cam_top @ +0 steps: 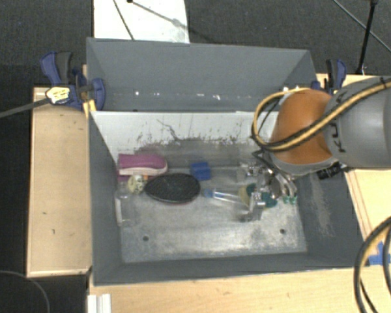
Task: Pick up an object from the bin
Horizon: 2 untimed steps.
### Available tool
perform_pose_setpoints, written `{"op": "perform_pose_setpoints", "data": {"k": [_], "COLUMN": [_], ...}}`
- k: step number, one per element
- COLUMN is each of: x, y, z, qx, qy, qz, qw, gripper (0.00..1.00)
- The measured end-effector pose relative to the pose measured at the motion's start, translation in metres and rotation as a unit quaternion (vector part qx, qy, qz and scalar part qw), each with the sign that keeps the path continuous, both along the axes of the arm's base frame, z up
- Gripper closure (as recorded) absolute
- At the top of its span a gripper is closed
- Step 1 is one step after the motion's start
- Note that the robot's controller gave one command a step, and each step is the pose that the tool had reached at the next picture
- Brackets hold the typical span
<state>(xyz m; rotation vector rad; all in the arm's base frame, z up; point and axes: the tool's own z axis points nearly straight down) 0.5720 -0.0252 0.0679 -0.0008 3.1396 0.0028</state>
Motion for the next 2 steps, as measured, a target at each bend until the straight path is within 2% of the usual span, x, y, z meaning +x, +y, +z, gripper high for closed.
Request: {"op": "perform_pose_setpoints", "data": {"k": [1,2], "x": [0.0,0.002], "y": [0.0,0.0], "z": [0.0,0.064], "qx": [0.0,-0.001], "qy": [0.0003,-0.0034], "qz": [0.0,0.0], "qw": [1.0,1.0], "gripper": [1.0,1.0]}}
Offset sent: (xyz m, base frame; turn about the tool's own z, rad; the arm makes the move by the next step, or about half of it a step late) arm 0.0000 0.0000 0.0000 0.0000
